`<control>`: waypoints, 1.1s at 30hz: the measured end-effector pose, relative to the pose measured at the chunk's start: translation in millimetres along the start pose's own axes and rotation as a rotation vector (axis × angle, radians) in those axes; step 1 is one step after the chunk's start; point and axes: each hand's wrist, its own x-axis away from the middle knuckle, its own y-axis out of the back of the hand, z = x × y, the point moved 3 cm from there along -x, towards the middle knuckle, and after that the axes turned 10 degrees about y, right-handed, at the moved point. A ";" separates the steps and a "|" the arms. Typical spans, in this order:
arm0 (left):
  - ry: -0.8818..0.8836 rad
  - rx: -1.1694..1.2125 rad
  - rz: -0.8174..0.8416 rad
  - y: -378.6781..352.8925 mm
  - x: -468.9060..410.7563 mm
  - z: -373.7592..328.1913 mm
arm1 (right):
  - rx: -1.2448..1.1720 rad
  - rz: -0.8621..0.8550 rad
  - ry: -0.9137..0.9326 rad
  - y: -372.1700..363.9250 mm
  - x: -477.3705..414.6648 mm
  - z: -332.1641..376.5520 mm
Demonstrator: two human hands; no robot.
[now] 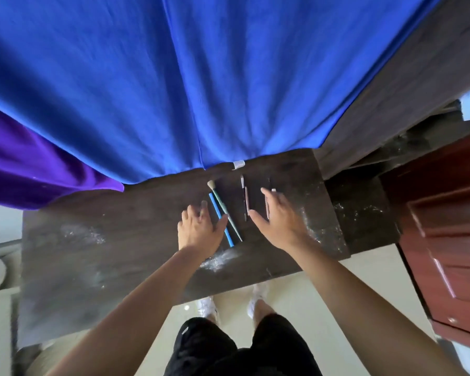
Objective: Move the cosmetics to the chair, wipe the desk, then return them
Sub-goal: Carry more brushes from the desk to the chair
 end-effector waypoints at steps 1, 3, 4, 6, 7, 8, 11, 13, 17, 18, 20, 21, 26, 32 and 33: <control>0.032 0.009 -0.004 -7.3 -1.9 -1.5 | -0.006 0.028 -0.006 -6.1 -7.1 -2.2; 0.082 0.030 -0.013 -20.3 -6.0 -6.1 | 0.022 0.073 -0.017 -16.4 -20.9 -7.2; 0.101 0.035 -0.017 -25.9 -8.5 -8.7 | 0.050 0.092 -0.030 -21.0 -27.3 -10.0; 0.133 0.029 -0.029 -33.1 -11.6 -12.5 | 0.094 0.126 -0.057 -28.5 -37.8 -14.8; 0.136 0.021 -0.039 -35.4 -12.9 -13.3 | 0.110 0.132 -0.063 -31.5 -41.7 -16.6; 0.136 0.016 -0.052 -36.8 -14.0 -12.9 | 0.126 0.133 -0.059 -34.0 -44.9 -17.8; 0.136 0.031 -0.088 -34.9 -18.7 -2.1 | 0.166 0.113 -0.012 -40.3 -50.0 -14.9; 0.169 0.066 -0.099 -30.1 -23.3 12.0 | 0.180 0.112 0.034 -45.4 -52.1 -9.4; 0.230 0.157 -0.132 -20.2 -28.7 35.9 | 0.159 0.116 0.097 -54.6 -52.8 0.3; 0.247 0.187 -0.140 -19.5 -29.5 38.0 | 0.133 0.110 0.091 -56.0 -51.5 0.6; 0.285 0.255 -0.135 -21.0 -31.6 37.9 | 0.071 0.098 0.067 -58.0 -47.8 -1.0; 0.298 0.290 -0.122 -22.6 -32.7 36.2 | 0.044 0.092 0.057 -58.6 -45.6 -3.0; 0.247 0.341 -0.057 -29.8 -35.5 29.9 | 0.011 0.106 0.004 -61.9 -34.9 -15.5; 0.217 0.307 -0.051 -32.3 -29.6 32.6 | 0.006 0.113 -0.013 -67.0 -28.3 -17.9; 0.216 0.310 -0.052 -31.9 -28.1 32.5 | 0.006 0.122 -0.010 -68.0 -27.8 -17.6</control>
